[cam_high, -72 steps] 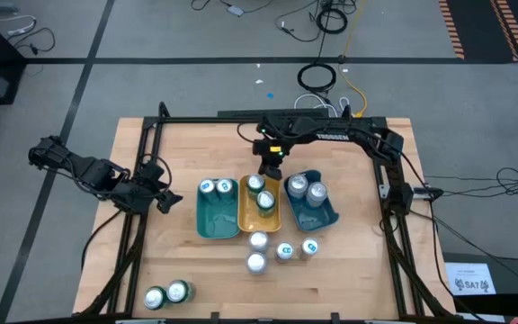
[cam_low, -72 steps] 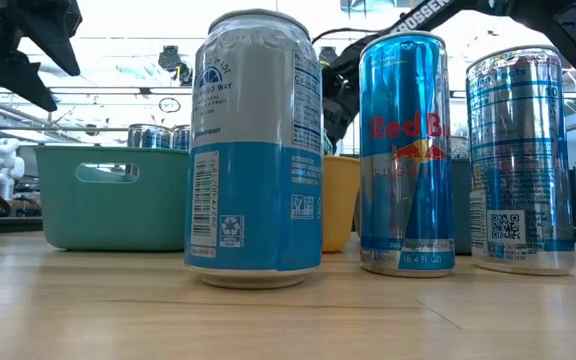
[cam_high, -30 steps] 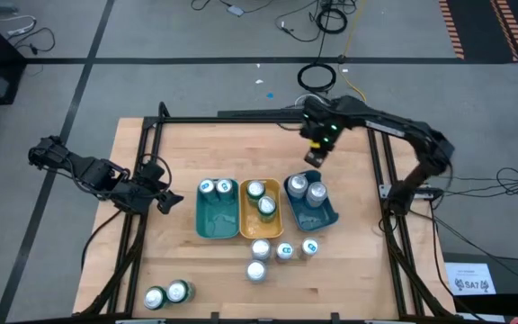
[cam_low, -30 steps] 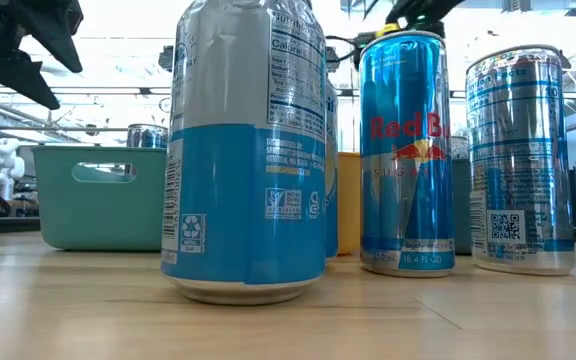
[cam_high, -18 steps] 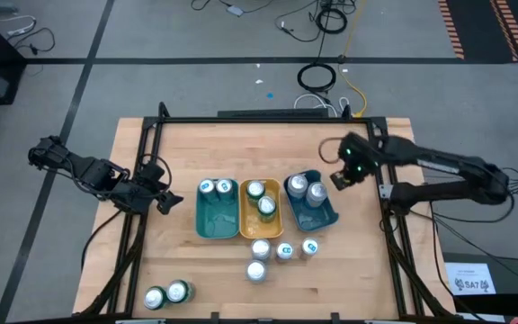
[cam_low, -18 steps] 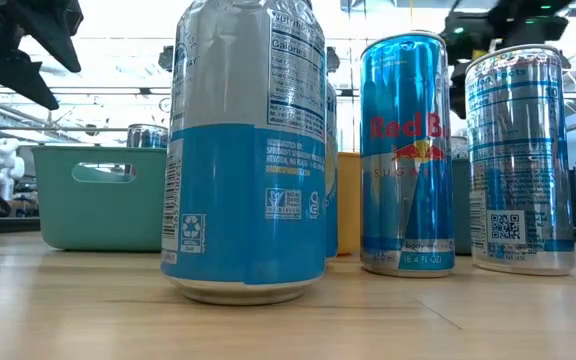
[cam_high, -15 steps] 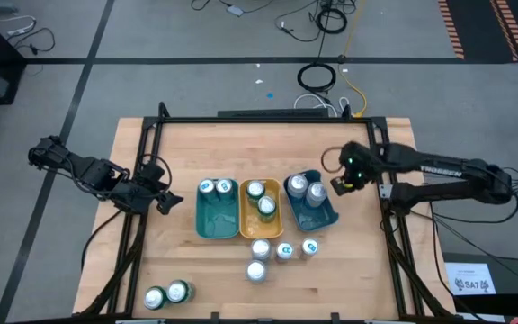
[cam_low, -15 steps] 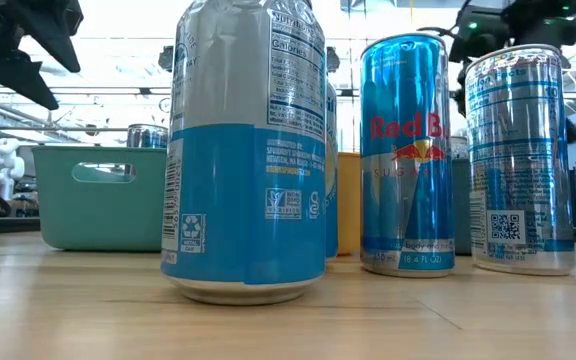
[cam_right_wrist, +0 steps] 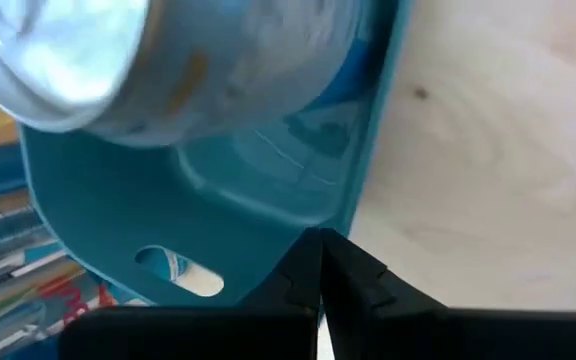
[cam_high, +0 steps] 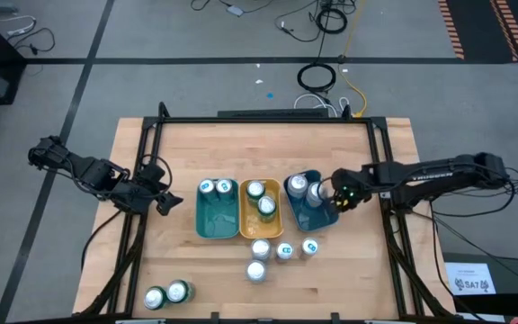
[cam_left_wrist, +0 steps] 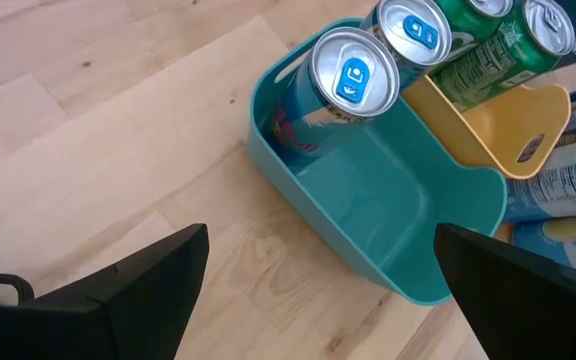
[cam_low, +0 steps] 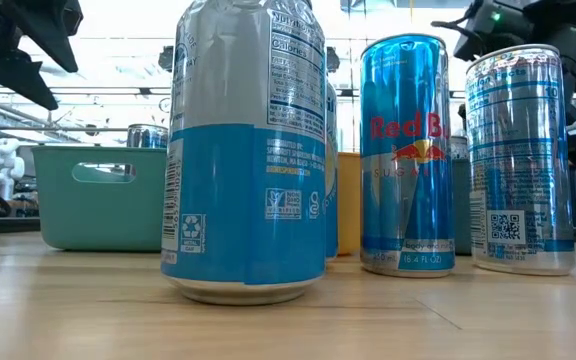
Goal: Sort soda cans
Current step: Adjust the dark blue bin, then put the white and blue soda can into the light blue bin
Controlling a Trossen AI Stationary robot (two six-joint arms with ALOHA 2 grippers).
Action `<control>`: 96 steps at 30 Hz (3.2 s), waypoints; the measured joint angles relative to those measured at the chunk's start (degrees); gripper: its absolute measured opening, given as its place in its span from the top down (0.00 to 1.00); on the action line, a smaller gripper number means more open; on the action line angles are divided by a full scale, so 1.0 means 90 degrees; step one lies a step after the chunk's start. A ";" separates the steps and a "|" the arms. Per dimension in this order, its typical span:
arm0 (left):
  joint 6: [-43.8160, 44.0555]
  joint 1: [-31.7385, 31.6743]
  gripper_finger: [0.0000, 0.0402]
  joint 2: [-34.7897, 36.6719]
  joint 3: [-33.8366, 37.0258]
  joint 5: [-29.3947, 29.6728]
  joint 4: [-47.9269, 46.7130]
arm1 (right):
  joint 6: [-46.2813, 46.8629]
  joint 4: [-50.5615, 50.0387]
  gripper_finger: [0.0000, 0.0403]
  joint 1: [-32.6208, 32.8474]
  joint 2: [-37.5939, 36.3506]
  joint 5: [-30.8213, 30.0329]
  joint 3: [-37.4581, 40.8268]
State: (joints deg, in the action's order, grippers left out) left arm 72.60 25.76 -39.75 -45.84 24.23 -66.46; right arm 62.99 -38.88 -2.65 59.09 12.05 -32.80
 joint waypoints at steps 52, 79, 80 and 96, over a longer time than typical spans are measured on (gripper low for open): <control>-0.0326 0.0000 0.01 0.0002 0.0000 -0.0355 -0.0002 | 0.1096 0.1226 1.00 0.1498 0.0765 -0.1127 0.0000; -0.0837 0.0000 0.01 0.0002 0.0000 -0.0544 -0.0002 | 0.0760 -0.2543 1.00 0.2958 0.0395 -0.3711 -0.3937; -0.0839 0.0000 0.01 0.0000 0.0000 -0.0546 -0.0002 | 0.0452 -0.2699 1.00 0.2963 0.0652 -0.3802 -0.4374; -0.1960 0.0001 0.01 0.0002 0.0000 -0.0546 -0.0002 | -0.2465 -0.3528 0.93 0.2824 0.3437 -0.3848 -0.7293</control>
State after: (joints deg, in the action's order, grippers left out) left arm 54.96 25.77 -39.72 -45.84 19.31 -66.48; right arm 40.81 -70.63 22.77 90.03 -22.58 -98.43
